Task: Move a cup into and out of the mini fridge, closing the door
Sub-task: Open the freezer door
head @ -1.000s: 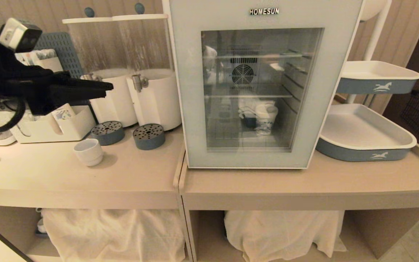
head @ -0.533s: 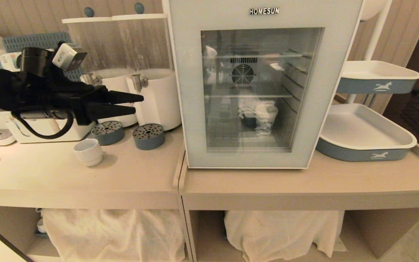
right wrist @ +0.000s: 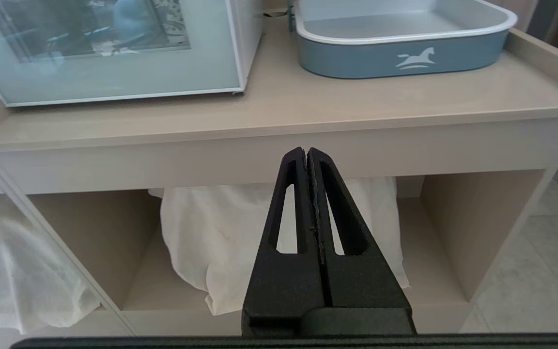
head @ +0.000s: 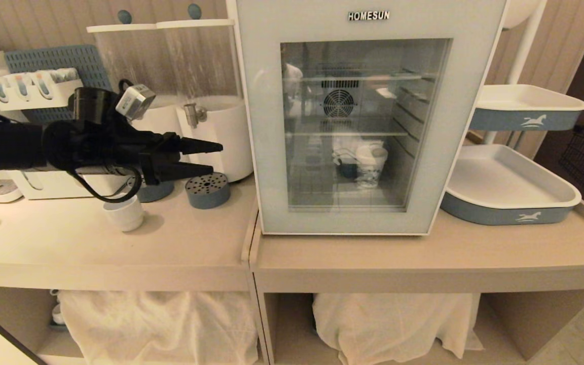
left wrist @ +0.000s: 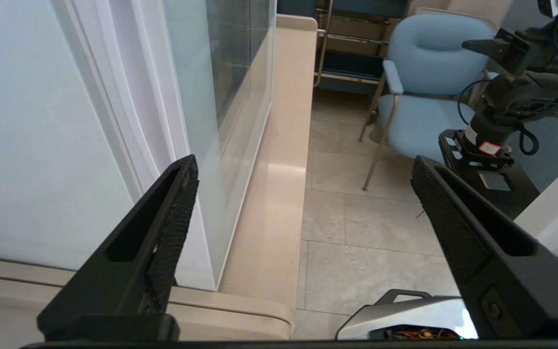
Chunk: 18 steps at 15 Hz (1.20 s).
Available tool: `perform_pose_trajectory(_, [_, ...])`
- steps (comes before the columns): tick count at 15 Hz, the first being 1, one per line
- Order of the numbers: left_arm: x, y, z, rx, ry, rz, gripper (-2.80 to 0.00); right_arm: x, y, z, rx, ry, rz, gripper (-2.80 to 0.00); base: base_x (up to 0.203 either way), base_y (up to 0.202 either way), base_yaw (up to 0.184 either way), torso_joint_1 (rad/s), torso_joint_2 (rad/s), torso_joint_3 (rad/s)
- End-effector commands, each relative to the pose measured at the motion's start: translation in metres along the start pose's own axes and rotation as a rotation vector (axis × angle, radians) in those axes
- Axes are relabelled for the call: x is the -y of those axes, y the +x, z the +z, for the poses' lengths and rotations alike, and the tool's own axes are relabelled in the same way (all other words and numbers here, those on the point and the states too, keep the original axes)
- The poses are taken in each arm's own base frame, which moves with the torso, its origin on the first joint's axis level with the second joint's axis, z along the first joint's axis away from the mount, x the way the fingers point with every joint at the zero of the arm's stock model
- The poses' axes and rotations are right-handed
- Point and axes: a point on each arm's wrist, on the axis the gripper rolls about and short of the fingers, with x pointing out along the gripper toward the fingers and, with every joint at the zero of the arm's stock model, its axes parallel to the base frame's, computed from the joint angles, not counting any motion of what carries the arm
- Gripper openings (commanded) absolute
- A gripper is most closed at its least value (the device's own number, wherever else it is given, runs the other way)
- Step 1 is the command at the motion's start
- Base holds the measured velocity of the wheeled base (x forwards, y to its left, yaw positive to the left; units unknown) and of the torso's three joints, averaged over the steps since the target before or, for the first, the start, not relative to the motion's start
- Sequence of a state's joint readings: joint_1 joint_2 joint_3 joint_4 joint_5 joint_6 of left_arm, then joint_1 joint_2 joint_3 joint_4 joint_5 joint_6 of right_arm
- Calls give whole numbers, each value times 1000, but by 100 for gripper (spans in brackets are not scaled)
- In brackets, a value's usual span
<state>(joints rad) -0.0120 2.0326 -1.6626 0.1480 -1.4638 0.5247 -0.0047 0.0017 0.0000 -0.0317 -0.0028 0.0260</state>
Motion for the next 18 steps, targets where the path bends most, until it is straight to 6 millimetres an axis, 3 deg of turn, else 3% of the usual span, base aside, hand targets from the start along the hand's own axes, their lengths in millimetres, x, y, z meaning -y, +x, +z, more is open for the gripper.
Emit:
perform_pose_trajectory(1, [-7,7,-12,2,-21,-22,0,0,1,-4,-15,0,-1,-280,0,0,0,0,0,0])
perform_pose_trajectory(10, [-23,44,-26,4,31,-92,0,0,1,-4,-15,2,-1,-280,0,0,0,0,0,0])
perform_pose_trajectory(18, [-30,47,-29,-36,84,-8,0,0,1,-5,-17,2,-1,-280,0,0,0,0,0,0])
